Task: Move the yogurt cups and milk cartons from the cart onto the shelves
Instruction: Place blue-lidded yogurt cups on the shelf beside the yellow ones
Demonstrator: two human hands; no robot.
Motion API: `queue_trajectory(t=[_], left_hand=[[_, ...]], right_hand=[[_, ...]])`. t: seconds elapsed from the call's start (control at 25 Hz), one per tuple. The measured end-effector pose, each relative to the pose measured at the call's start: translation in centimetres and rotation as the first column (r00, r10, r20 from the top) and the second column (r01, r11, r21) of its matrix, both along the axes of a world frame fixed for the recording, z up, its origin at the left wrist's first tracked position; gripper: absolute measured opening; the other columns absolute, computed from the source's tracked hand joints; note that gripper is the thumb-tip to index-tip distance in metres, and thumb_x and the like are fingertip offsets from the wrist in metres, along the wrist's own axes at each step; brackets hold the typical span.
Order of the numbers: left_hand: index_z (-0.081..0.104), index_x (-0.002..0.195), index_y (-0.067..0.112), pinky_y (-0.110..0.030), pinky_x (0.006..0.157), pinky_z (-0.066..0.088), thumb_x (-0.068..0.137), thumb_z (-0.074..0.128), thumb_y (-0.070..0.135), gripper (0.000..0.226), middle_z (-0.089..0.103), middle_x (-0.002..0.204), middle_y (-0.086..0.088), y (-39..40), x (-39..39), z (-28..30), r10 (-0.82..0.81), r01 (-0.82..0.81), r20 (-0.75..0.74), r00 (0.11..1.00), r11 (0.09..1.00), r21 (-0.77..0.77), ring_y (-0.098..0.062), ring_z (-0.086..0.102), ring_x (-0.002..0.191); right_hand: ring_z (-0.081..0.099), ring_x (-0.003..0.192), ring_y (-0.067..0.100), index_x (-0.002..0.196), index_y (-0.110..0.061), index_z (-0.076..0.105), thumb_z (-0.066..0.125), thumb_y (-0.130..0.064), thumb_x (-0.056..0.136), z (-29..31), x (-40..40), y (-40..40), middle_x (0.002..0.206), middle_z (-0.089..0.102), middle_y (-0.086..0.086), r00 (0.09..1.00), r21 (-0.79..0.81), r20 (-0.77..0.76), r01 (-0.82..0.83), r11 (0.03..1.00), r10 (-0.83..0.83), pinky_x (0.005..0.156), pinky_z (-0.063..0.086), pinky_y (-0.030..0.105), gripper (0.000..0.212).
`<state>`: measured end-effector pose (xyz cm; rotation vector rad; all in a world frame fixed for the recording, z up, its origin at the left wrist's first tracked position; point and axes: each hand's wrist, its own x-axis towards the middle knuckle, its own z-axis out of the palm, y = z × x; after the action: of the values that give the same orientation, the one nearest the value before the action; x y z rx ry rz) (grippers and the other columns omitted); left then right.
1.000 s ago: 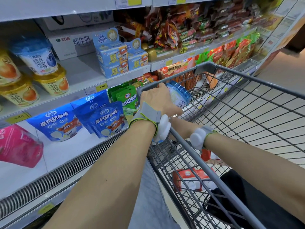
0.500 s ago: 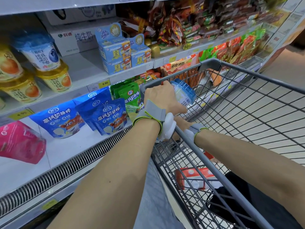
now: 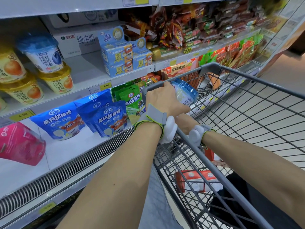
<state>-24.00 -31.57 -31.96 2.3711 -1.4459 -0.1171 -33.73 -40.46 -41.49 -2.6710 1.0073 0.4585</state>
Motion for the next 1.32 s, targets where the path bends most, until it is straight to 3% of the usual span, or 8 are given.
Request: queue_trajectory(t=[0.12, 0.44, 0.56, 0.76, 0.88, 0.96, 1.16, 1.32], left_hand=[[0.047, 0.123, 0.008, -0.031, 0.062, 0.035, 0.068, 0.073, 0.072, 0.088, 0.061, 0.091, 0.002, 0.2, -0.1, 0.2, 0.016, -0.017, -0.041, 0.999, 1.000, -0.022, -0.024, 0.059, 0.079], [0.049, 0.127, 0.025, -0.032, 0.077, 0.048, 0.056, 0.068, 0.086, 0.095, 0.064, 0.105, 0.010, 1.2, 0.3, 0.8, -0.010, -0.029, -0.338, 0.941, 0.993, -0.112, -0.018, 0.065, 0.097], [0.061, 0.117, 0.031, -0.037, 0.085, 0.058, 0.061, 0.083, 0.071, 0.072, 0.074, 0.104, 0.015, 1.9, 1.3, 1.6, -0.179, -0.111, -0.716, 0.674, 0.934, -0.339, -0.010, 0.072, 0.092], [0.071, 0.117, 0.021, -0.043, 0.097, 0.056, 0.072, 0.082, 0.055, 0.058, 0.077, 0.111, -0.001, 5.8, 2.8, 5.7, -0.397, -0.180, -0.893, 0.210, 0.882, -0.435, -0.022, 0.072, 0.108], [0.063, 0.122, 0.035, -0.027, 0.096, 0.053, 0.087, 0.075, 0.041, 0.038, 0.070, 0.122, 0.010, 9.2, 4.2, 8.4, -0.451, -0.212, -0.888, 0.083, 0.863, -0.458, 0.000, 0.069, 0.105], [0.067, 0.117, 0.025, -0.038, 0.100, 0.053, 0.093, 0.066, 0.040, 0.028, 0.074, 0.114, 0.000, 11.9, 5.1, 10.1, -0.502, -0.290, -0.865, -0.012, 0.829, -0.478, -0.010, 0.072, 0.096], [0.071, 0.118, 0.015, -0.048, 0.108, 0.044, 0.097, 0.058, 0.044, 0.038, 0.073, 0.121, -0.014, 17.8, 8.7, 11.5, -0.531, -0.465, -0.846, 0.033, 0.741, -0.484, -0.028, 0.069, 0.107], [0.083, 0.094, 0.020, -0.054, 0.114, 0.037, 0.090, 0.065, 0.047, 0.033, 0.075, 0.108, -0.012, 21.8, 12.1, 11.7, -0.544, -0.543, -0.837, 0.061, 0.686, -0.485, -0.028, 0.065, 0.105]], right_hand=[[0.053, 0.090, 0.025, 0.107, -0.017, 0.049, 0.054, -0.047, 0.096, 0.2, -1.3, -1.4, 0.092, 0.054, 0.003, 0.982, 0.077, 0.096, 0.155, 0.985, -0.162, 0.074, 0.038, 0.033, 0.032], [0.057, 0.119, 0.028, 0.132, -0.016, 0.059, 0.050, -0.043, 0.099, 8.2, -5.3, -4.0, 0.137, 0.059, 0.010, 0.758, 0.309, 0.487, 0.315, 0.897, -0.434, 0.091, 0.043, 0.032, 0.044], [0.059, 0.105, 0.025, 0.108, -0.016, 0.064, 0.050, -0.038, 0.094, 11.9, -5.8, -4.0, 0.120, 0.064, 0.016, 0.538, 0.465, 0.620, 0.334, 0.820, -0.571, 0.097, 0.046, 0.037, 0.030], [0.067, 0.076, 0.019, 0.085, -0.025, 0.064, 0.052, -0.040, 0.096, 17.0, -2.6, -1.6, 0.077, 0.072, -0.005, 0.196, 0.717, 0.654, 0.147, 0.682, -0.730, 0.072, 0.057, 0.039, 0.023], [0.065, 0.072, 0.021, 0.084, -0.022, 0.067, 0.059, -0.049, 0.080, 19.3, 2.0, 0.7, 0.078, 0.072, -0.001, 0.254, 0.686, 0.686, 0.088, 0.722, -0.682, 0.069, 0.053, 0.037, 0.028], [0.067, 0.084, 0.026, 0.095, -0.019, 0.069, 0.060, -0.056, 0.071, 20.2, 5.0, 2.4, 0.100, 0.072, 0.008, 0.358, 0.611, 0.724, 0.064, 0.789, -0.590, 0.081, 0.057, 0.047, 0.045], [0.067, 0.108, 0.024, 0.098, -0.033, 0.070, 0.061, -0.083, 0.060, 21.0, 10.4, 7.6, 0.116, 0.071, -0.003, 0.561, 0.517, 0.717, -0.030, 0.855, -0.414, 0.098, 0.052, 0.054, 0.064], [0.060, 0.122, 0.022, 0.146, -0.025, 0.047, 0.071, -0.084, 0.060, 21.6, 14.0, 11.8, 0.140, 0.055, -0.004, 0.691, 0.461, 0.677, -0.131, 0.878, -0.253, 0.091, 0.058, 0.047, 0.107]])
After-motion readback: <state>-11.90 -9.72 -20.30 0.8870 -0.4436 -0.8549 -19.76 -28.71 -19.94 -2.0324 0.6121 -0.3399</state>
